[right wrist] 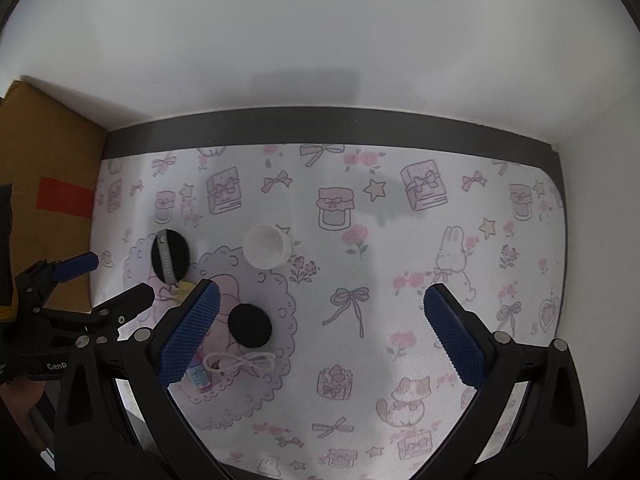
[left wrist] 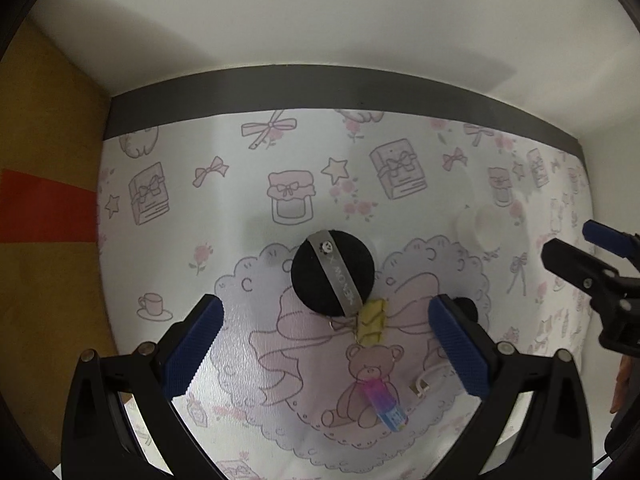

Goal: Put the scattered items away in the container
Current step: 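Lower left tool onto black MENOW compact while right tool descends onto white cap, then close left tool on black compact while right tool closes on white cap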

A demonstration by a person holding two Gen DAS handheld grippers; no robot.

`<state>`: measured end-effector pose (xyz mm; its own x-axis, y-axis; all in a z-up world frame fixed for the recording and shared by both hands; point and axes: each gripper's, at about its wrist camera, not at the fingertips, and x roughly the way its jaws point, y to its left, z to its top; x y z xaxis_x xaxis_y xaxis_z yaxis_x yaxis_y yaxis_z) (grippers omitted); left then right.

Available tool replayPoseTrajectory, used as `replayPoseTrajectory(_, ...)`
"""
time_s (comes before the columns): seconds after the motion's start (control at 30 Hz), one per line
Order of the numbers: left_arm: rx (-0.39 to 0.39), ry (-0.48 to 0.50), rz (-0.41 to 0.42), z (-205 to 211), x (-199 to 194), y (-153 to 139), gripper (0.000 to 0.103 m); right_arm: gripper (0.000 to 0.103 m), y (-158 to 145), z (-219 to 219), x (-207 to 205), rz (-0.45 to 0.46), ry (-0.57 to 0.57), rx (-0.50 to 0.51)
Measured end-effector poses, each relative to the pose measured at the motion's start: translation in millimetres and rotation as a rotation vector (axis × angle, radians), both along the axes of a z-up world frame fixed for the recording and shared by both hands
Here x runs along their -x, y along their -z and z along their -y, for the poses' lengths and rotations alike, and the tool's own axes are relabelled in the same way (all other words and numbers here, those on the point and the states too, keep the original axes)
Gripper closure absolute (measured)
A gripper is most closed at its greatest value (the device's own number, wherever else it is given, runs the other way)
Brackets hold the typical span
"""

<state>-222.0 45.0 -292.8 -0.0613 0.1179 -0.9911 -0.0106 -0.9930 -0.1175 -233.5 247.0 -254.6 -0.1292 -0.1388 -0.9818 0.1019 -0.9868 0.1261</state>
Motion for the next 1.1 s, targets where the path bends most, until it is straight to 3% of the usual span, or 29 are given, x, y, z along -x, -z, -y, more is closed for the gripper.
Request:
replayPoseTrajectory(0.33, 0.039, 0.008, 0.04, -3, 6, 25, 0.001, 0.015, 32, 12, 19, 0.053, -0.042, -0.015)
replayPoseTrajectory(0.43, 0.042, 0.011, 0.042, -4, 7, 26, 0.013, 0.021, 40, 15, 22, 0.068, -0.051, -0.012)
replayPoseTrajectory(0.6, 0.053, 0.02, 0.056, -6, 7, 31, 0.018, 0.031, 50, 19, 26, 0.084, -0.064, -0.017)
replayPoseTrajectory(0.67, 0.059, 0.03, 0.056, -7, 8, 32, 0.031, 0.034, 53, 21, 28, 0.092, -0.074, -0.016)
replayPoseTrajectory(0.8, 0.069, 0.038, 0.051, -7, 9, 31, 0.033, 0.05, 61, 26, 30, 0.112, -0.099, -0.014)
replayPoseTrajectory(0.87, 0.069, 0.043, 0.041, -7, 9, 29, 0.044, 0.055, 64, 28, 30, 0.122, -0.107, -0.008)
replayPoseTrajectory(0.93, 0.068, 0.047, 0.03, -7, 9, 27, 0.053, 0.067, 65, 29, 30, 0.125, -0.11, -0.003)
replayPoseTrajectory(1.0, 0.069, 0.055, 0.032, -8, 9, 27, 0.053, 0.087, 66, 29, 30, 0.127, -0.112, -0.007)
replayPoseTrajectory(1.1, 0.056, 0.054, 0.039, -6, 12, 28, 0.056, 0.096, 69, 28, 29, 0.151, -0.106, 0.016)
